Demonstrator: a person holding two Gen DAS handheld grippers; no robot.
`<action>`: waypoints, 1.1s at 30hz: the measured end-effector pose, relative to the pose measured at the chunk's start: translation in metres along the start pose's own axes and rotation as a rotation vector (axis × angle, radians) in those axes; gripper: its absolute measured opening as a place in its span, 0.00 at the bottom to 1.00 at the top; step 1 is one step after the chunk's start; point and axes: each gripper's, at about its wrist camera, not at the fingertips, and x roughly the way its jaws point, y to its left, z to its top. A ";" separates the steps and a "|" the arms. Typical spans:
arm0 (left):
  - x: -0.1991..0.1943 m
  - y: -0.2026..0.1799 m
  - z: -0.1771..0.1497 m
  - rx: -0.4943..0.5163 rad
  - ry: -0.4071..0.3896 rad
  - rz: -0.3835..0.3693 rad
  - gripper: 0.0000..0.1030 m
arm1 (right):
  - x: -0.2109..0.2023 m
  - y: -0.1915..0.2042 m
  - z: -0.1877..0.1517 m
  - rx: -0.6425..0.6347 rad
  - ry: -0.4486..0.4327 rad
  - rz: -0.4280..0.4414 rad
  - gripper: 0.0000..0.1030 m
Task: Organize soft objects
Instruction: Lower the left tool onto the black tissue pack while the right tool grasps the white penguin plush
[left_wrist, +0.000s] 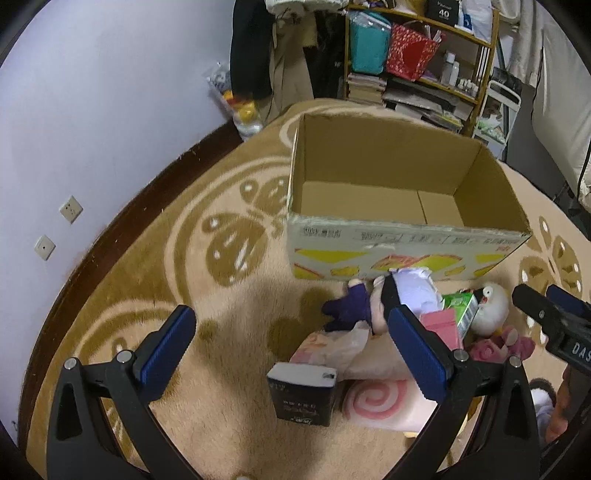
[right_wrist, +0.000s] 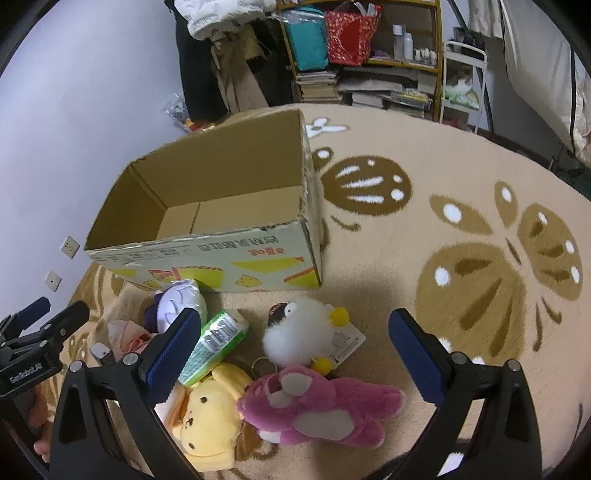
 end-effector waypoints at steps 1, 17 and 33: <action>0.002 -0.001 -0.002 0.006 0.007 0.005 1.00 | 0.003 -0.001 0.000 0.005 0.008 -0.005 1.00; 0.024 -0.007 -0.026 0.092 0.188 0.026 1.00 | 0.043 -0.013 -0.004 0.024 0.134 -0.025 0.80; 0.048 -0.008 -0.035 0.111 0.285 0.019 0.64 | 0.067 -0.024 -0.009 0.062 0.197 0.009 0.69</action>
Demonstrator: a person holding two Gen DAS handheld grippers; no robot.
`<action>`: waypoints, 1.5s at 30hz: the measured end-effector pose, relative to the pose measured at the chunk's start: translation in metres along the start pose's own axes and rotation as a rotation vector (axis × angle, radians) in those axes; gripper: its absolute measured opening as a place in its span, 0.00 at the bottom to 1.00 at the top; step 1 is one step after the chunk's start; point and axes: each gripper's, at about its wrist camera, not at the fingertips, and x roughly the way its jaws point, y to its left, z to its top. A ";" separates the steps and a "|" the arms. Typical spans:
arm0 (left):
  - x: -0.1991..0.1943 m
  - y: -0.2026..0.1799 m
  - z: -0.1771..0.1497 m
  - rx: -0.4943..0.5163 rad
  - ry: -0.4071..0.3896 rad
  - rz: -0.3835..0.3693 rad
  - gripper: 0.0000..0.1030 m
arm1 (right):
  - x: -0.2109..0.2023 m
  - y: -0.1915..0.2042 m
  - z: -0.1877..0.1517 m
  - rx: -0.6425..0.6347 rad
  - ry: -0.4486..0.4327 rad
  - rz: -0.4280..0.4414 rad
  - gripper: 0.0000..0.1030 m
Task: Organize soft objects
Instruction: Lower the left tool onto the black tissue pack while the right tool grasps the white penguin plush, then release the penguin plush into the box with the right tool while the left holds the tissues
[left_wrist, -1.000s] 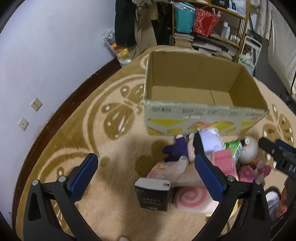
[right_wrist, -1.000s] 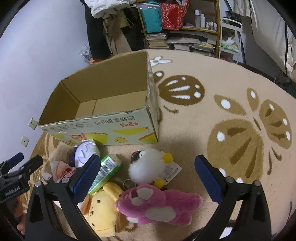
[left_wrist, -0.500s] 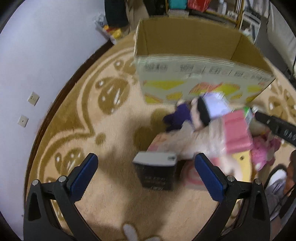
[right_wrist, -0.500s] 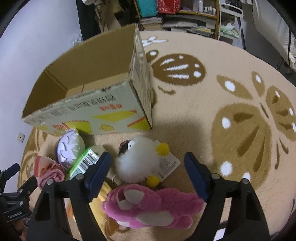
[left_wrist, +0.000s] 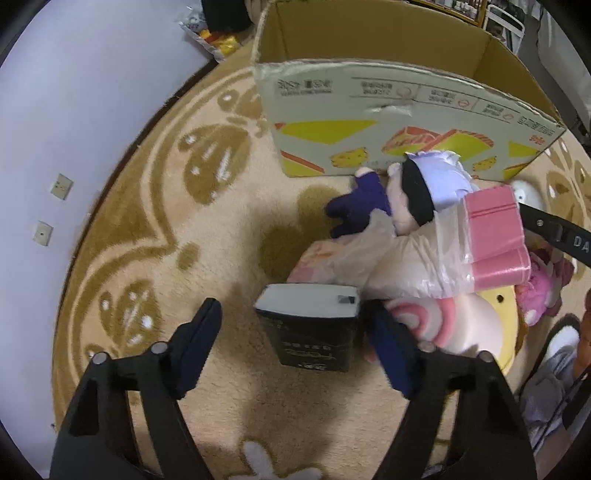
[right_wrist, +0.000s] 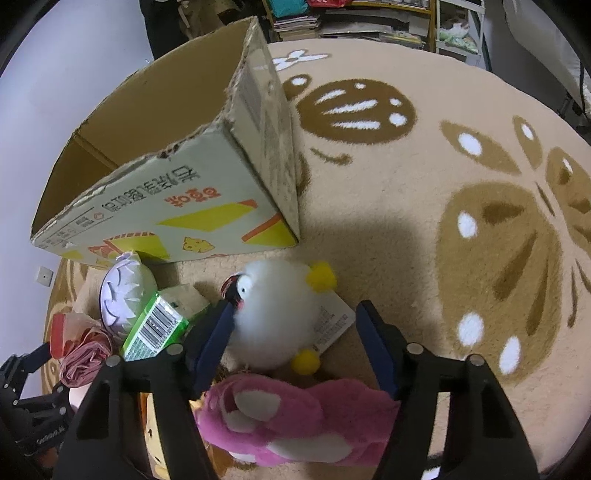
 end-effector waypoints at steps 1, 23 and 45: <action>0.001 -0.001 0.000 0.005 0.003 -0.006 0.57 | 0.002 0.002 0.000 -0.005 0.004 0.006 0.68; -0.058 0.005 -0.009 -0.084 -0.225 0.087 0.46 | -0.016 0.020 0.001 -0.002 -0.112 0.058 0.06; -0.122 0.028 0.008 -0.142 -0.472 0.104 0.45 | -0.136 0.019 -0.001 -0.026 -0.363 0.193 0.05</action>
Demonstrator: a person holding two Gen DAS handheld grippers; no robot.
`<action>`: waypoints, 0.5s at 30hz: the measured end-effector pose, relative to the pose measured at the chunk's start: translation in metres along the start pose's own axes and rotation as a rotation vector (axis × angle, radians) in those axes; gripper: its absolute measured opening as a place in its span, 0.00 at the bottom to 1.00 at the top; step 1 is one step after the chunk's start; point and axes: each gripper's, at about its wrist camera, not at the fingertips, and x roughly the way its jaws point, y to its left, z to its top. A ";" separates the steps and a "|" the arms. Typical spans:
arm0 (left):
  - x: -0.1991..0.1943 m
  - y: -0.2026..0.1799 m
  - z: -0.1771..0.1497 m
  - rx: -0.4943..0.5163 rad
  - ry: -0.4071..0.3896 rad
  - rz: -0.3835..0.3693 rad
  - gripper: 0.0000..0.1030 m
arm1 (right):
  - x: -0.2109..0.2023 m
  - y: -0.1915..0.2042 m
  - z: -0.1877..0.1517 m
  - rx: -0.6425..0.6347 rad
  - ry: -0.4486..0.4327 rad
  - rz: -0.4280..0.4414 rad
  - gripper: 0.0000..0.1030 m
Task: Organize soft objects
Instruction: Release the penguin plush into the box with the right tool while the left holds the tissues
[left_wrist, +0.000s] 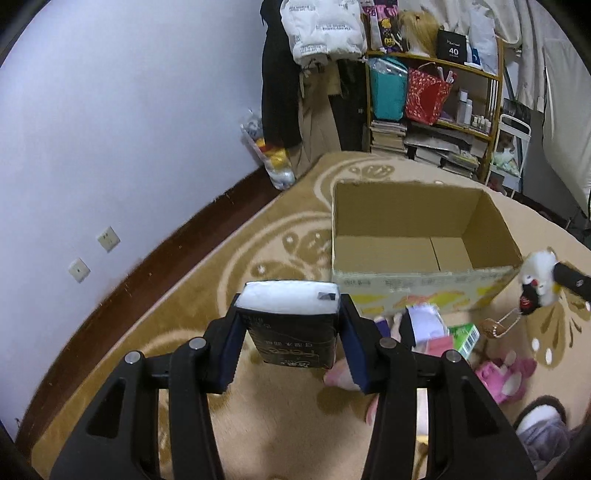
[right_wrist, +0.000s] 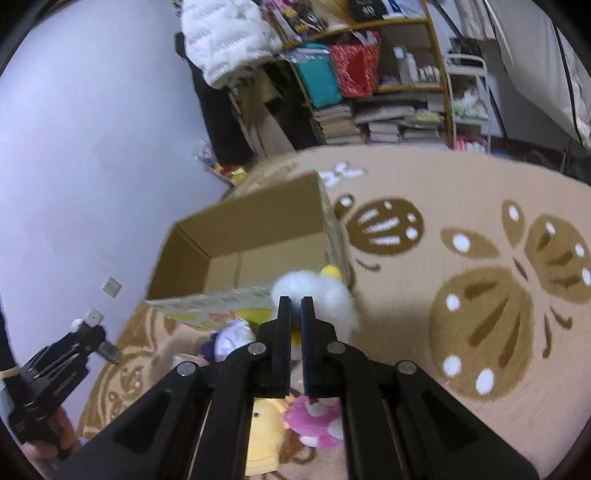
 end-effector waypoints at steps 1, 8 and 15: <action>0.000 0.000 0.003 0.002 -0.006 0.003 0.45 | -0.005 0.004 0.004 -0.013 -0.015 0.009 0.05; 0.005 -0.001 0.029 0.007 -0.035 -0.048 0.45 | -0.024 0.032 0.032 -0.095 -0.070 0.065 0.05; 0.006 -0.009 0.052 0.058 -0.101 -0.009 0.45 | -0.023 0.046 0.055 -0.130 -0.079 0.075 0.05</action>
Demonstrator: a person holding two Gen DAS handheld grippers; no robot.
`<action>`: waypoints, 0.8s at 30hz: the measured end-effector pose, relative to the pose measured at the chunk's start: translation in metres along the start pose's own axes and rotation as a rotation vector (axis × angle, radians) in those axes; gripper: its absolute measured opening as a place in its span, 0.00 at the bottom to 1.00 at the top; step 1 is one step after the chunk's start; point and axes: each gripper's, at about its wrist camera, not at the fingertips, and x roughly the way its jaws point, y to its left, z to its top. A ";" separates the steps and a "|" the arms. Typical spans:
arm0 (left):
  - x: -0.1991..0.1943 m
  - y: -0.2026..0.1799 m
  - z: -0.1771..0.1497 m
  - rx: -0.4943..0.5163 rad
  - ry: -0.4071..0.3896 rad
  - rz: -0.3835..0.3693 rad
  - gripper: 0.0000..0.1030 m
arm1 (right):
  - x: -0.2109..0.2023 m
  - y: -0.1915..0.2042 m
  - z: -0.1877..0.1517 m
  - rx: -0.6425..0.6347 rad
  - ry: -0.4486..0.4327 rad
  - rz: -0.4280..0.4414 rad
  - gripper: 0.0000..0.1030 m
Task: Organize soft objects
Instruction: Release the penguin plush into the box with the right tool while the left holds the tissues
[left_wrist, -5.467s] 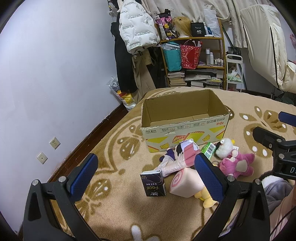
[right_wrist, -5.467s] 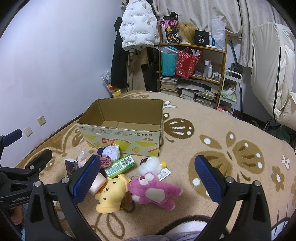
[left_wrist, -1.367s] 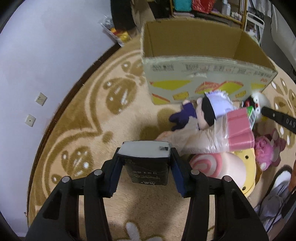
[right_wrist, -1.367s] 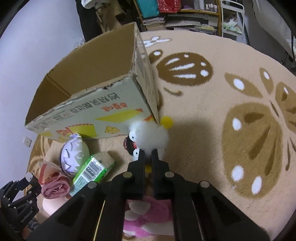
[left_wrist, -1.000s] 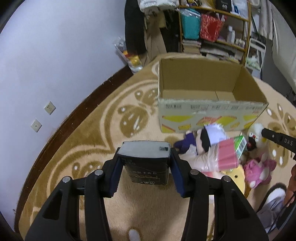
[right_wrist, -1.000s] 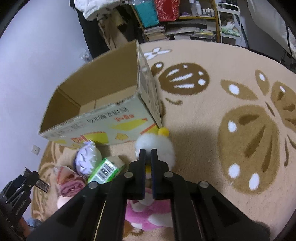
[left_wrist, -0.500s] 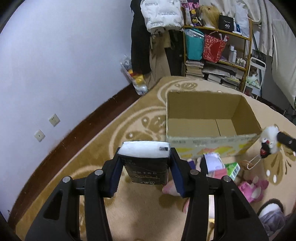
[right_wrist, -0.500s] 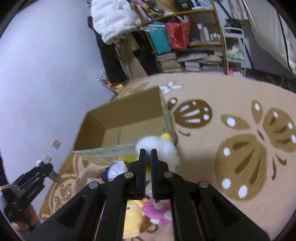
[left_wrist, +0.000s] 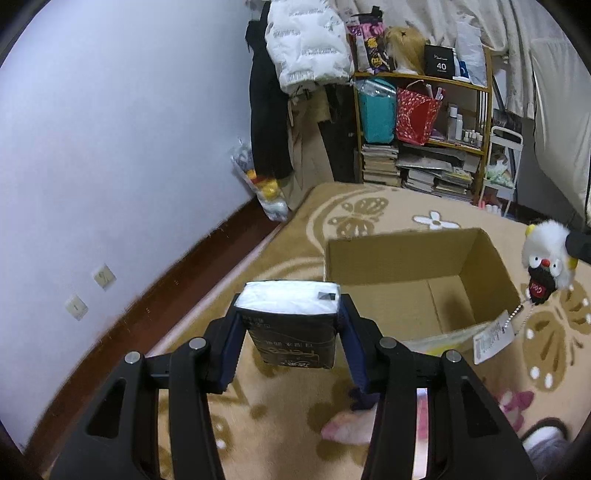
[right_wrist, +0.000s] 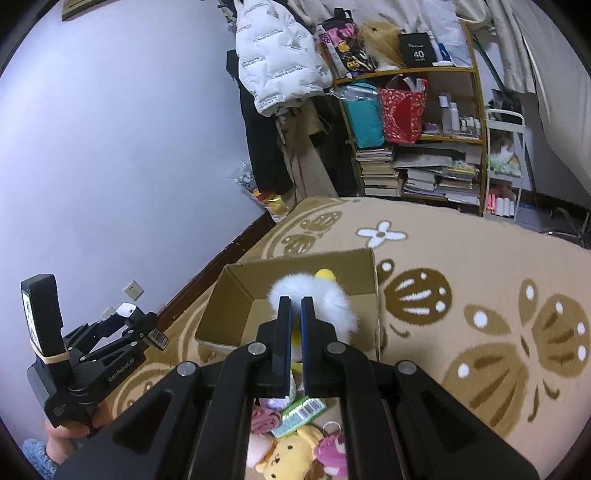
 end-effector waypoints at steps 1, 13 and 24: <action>0.000 0.000 0.004 0.001 -0.006 -0.001 0.45 | 0.002 0.001 0.004 -0.004 -0.002 0.004 0.05; 0.029 -0.015 0.037 0.007 -0.034 -0.024 0.46 | 0.038 0.005 0.035 -0.123 0.030 -0.018 0.05; 0.070 -0.043 0.017 0.025 0.030 -0.101 0.46 | 0.085 -0.009 0.013 -0.145 0.113 -0.022 0.05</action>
